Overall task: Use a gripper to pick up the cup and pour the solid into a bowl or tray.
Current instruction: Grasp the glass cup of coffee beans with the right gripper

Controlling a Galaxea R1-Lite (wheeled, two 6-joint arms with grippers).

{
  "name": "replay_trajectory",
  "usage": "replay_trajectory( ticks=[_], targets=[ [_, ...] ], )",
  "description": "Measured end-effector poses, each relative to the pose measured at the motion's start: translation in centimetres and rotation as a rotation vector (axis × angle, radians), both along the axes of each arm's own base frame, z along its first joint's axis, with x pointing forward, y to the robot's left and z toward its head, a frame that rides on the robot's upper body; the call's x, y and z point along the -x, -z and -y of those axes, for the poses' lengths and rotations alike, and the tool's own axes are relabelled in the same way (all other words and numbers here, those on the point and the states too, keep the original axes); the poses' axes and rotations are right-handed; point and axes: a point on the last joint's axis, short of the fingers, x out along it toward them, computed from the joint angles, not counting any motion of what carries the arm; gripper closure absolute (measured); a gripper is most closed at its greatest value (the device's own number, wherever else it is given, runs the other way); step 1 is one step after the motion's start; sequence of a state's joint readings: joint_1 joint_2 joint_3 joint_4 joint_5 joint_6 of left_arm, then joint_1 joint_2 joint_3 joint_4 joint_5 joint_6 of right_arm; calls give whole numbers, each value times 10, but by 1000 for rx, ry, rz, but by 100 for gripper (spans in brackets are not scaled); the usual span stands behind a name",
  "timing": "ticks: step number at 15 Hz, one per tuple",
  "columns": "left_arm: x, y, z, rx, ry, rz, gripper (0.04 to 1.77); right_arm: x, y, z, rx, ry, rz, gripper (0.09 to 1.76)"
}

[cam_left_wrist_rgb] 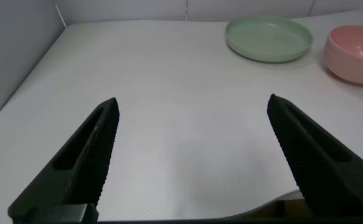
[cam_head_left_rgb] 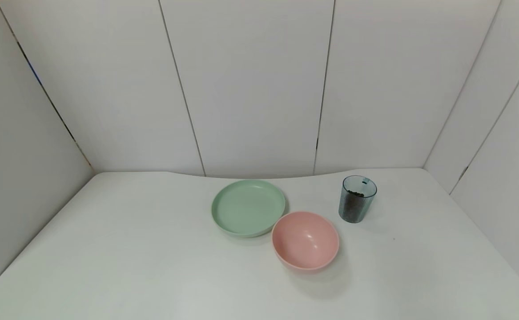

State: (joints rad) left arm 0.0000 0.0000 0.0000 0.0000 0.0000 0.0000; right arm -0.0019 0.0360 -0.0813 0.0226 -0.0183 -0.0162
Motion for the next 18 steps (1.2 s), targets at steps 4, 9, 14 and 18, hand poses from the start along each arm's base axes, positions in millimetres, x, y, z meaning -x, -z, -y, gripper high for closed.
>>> replay_trajectory(
  ticks=[4,9,14,18],
  targets=[
    [0,0,0,0,0,0,9,0,0,0,0,0,0,14],
    [0,0,0,0,0,0,9,0,0,0,0,0,0,14],
    [0,0,0,0,0,0,9,0,0,0,0,0,0,14],
    [0,0,0,0,0,0,9,-4,-43,0,1,-3,10,14]
  ],
)
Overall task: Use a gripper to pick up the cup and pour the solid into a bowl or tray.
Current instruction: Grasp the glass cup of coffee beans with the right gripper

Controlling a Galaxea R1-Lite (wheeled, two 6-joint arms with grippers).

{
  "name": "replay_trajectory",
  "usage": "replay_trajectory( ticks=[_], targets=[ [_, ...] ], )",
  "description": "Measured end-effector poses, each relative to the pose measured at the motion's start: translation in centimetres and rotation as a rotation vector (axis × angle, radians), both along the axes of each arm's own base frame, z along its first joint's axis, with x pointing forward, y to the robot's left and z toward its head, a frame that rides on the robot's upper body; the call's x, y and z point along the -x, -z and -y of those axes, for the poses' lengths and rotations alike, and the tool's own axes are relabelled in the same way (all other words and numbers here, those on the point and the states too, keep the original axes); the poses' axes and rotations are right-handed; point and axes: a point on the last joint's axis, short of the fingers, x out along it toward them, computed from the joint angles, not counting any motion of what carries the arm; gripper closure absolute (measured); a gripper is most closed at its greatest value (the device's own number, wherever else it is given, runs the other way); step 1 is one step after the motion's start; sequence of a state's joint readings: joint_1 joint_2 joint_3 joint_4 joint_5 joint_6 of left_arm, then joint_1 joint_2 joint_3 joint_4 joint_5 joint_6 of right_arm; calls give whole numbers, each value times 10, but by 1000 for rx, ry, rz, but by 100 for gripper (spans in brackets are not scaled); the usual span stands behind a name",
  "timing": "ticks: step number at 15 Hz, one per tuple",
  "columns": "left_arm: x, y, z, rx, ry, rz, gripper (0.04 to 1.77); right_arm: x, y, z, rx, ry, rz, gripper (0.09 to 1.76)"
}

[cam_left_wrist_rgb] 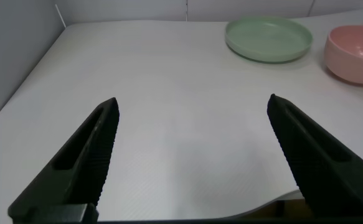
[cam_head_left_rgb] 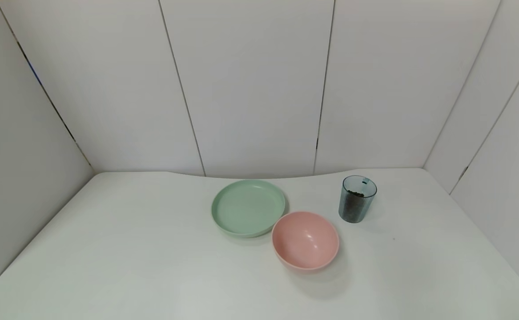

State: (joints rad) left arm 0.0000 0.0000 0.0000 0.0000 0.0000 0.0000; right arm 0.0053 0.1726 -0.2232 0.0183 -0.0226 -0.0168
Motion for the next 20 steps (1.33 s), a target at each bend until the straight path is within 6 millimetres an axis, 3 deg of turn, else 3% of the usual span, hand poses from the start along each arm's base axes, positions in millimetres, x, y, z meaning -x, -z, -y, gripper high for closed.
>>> replay_trajectory(
  ticks=[5,9,14,20],
  targets=[
    [0,0,0,0,0,0,9,-36,-70,-1,1,-54,-65,14],
    [0,0,0,0,0,0,9,-91,-95,-4,-4,-131,-196,14],
    [0,0,0,0,0,0,9,-165,-80,-19,6,-220,-362,14],
    [0,0,0,0,0,0,9,-232,-25,-55,55,-274,-471,14]
  ],
)
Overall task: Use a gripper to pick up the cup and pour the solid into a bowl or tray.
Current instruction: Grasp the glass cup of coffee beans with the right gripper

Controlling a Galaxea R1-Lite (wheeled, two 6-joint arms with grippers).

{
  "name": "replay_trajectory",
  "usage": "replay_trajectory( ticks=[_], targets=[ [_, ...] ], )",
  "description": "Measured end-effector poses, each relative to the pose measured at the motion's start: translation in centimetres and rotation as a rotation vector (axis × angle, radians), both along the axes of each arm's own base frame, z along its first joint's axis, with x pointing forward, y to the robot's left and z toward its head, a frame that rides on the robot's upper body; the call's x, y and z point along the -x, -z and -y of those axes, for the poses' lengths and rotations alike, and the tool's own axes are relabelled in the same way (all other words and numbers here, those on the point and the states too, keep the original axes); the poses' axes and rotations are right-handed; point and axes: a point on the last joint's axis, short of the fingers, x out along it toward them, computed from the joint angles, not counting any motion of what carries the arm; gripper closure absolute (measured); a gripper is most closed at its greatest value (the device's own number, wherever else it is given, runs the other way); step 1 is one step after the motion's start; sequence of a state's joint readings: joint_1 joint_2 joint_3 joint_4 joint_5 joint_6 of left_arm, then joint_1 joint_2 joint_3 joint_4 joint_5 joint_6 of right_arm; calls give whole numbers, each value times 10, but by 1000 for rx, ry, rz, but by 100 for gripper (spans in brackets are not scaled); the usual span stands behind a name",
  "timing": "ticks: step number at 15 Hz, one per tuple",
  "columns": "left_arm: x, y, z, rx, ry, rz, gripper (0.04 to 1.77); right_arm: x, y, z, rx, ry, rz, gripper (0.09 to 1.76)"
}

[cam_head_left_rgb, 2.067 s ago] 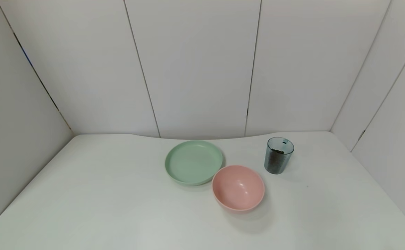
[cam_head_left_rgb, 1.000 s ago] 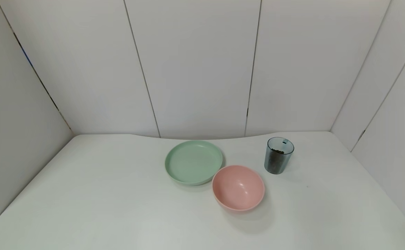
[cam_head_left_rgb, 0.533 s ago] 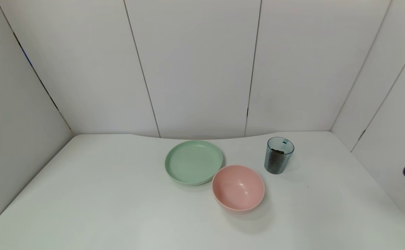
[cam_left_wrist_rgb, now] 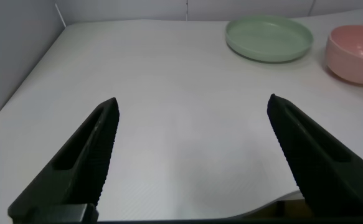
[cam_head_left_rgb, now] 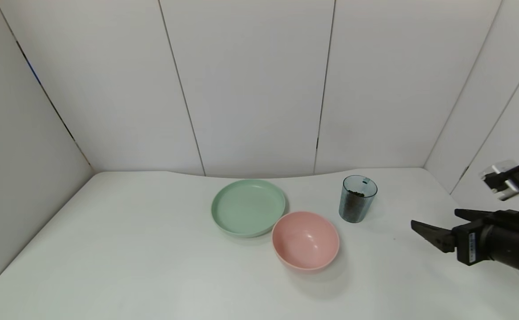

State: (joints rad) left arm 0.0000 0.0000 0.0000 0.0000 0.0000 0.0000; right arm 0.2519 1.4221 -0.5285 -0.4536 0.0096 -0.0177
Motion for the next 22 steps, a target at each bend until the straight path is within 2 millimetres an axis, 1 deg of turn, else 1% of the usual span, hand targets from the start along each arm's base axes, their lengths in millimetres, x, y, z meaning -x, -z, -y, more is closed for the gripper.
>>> replay_trajectory(
  ticks=[3,6,10,12,15,18,22],
  targets=[
    [0,0,0,0,0,0,9,-22,34,-16,15,-22,-27,14],
    [0,0,0,0,0,0,9,-41,65,-25,21,-27,-32,14],
    [0,0,0,0,0,0,9,-56,95,-38,20,-47,-32,14],
    [0,0,0,0,0,0,9,-63,106,-43,26,-43,-29,14],
    [0,0,0,0,0,0,9,-75,116,-48,14,-40,16,14],
    [0,0,0,0,0,0,9,-91,126,-53,7,-21,54,14],
    [0,0,0,0,0,0,9,-110,133,-57,8,18,87,14]
  ],
)
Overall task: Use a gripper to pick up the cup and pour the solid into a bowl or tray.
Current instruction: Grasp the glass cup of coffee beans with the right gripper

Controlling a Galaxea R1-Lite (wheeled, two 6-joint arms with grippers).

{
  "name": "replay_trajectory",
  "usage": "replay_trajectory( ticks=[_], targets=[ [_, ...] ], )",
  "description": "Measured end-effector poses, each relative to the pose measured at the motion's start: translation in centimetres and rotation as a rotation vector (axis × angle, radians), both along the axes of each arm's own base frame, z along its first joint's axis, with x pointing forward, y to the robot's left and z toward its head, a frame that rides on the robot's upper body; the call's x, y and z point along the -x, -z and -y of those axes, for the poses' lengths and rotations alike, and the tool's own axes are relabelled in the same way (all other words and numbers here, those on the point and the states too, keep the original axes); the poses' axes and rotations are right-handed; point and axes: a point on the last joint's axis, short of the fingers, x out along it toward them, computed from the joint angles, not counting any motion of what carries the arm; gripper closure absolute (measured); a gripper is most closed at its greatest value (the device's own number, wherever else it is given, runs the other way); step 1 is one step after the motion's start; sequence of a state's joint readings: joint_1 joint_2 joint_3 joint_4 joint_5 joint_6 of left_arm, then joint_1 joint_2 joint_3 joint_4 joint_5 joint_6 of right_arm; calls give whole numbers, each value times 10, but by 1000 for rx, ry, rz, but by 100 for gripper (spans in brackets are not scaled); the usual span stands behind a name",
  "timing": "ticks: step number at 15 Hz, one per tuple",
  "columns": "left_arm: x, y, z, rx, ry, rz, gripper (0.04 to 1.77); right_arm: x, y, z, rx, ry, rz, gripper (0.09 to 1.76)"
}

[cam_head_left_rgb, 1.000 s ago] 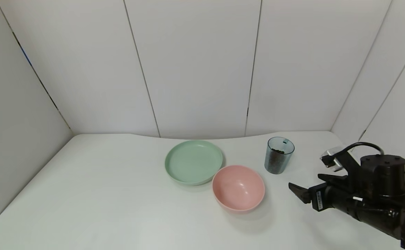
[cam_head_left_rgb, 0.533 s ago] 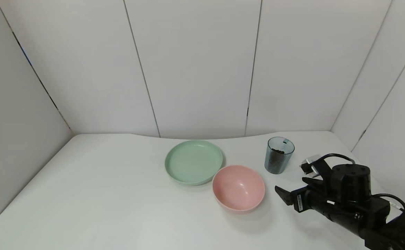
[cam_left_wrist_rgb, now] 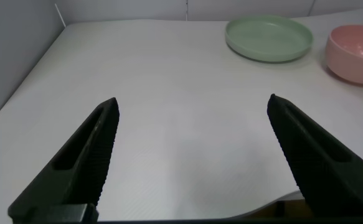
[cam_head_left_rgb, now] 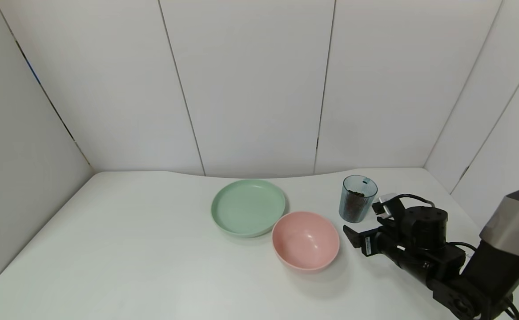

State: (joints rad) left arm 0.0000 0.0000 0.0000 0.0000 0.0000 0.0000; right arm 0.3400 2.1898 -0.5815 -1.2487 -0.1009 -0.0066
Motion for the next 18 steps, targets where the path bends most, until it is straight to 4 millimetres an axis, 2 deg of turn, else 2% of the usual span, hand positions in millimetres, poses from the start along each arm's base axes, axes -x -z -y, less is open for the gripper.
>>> replay_trajectory(
  ticks=[12,18],
  targets=[
    [0,0,0,0,0,0,9,-39,2,2,-59,53,68,14],
    [0,0,0,0,0,0,9,-50,3,-2,-71,51,104,14]
  ],
)
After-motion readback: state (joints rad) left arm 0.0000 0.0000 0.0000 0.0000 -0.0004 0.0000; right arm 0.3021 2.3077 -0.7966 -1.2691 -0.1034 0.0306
